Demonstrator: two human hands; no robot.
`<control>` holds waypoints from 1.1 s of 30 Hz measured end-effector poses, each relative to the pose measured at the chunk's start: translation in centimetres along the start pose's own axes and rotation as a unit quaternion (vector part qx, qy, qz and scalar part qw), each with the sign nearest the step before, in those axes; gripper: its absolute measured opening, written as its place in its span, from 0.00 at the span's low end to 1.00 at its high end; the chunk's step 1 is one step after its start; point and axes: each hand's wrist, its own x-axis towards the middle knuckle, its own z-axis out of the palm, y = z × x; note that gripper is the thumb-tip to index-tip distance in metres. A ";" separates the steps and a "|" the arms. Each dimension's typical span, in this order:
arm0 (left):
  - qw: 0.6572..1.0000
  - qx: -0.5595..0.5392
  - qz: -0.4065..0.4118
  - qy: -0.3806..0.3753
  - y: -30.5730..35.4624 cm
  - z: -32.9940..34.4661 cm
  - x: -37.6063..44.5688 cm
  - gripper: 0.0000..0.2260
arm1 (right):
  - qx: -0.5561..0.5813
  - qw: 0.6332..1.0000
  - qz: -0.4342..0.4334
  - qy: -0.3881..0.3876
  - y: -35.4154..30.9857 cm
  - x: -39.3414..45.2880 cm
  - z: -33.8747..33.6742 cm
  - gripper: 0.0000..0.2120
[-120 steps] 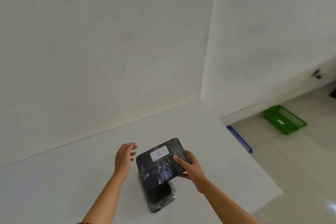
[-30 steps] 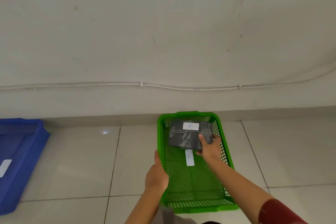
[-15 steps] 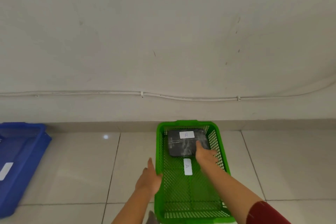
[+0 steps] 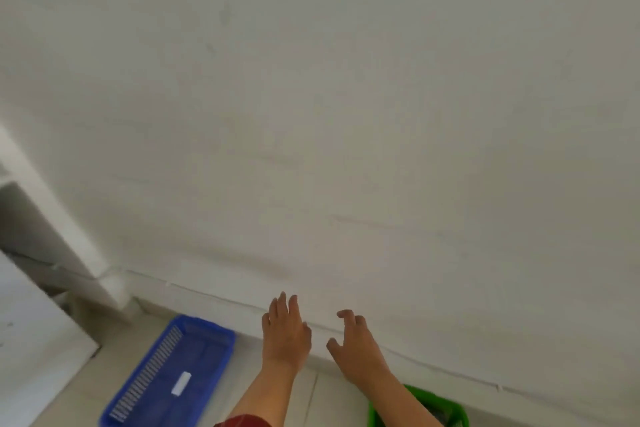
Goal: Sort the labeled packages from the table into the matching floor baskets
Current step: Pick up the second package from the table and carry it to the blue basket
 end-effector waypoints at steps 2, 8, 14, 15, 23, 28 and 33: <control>1.000 0.001 0.008 0.029 -1.1 -7.5 -0.9 0.25 | -0.043 0.998 -0.036 0.020 -6.1 -2.5 -2.9 0.24; 0.996 -0.004 -0.053 0.074 -9.4 -30.3 -7.7 0.25 | -0.111 0.985 -0.133 0.002 -26.4 -10.3 -5.9 0.24; 0.972 0.031 -0.187 0.139 -24.3 -46.4 -16.6 0.26 | -0.092 0.965 -0.238 -0.057 -45.9 -17.7 -0.1 0.24; 0.966 0.035 -0.207 0.149 -26.8 -47.9 -18.1 0.26 | -0.102 0.955 -0.270 -0.070 -48.5 -18.8 1.5 0.24; 0.922 0.048 -0.327 0.203 -42.9 -55.9 -26.6 0.25 | -0.119 0.892 -0.418 -0.124 -63.7 -23.9 12.5 0.23; 0.901 0.033 -0.377 0.213 -52.8 -57.0 -27.5 0.24 | -0.126 0.875 -0.439 -0.159 -71.4 -23.6 20.6 0.23; 0.895 0.024 -0.412 0.167 -62.8 -58.7 -26.4 0.25 | -0.116 0.873 -0.436 -0.184 -79.8 -22.0 28.6 0.23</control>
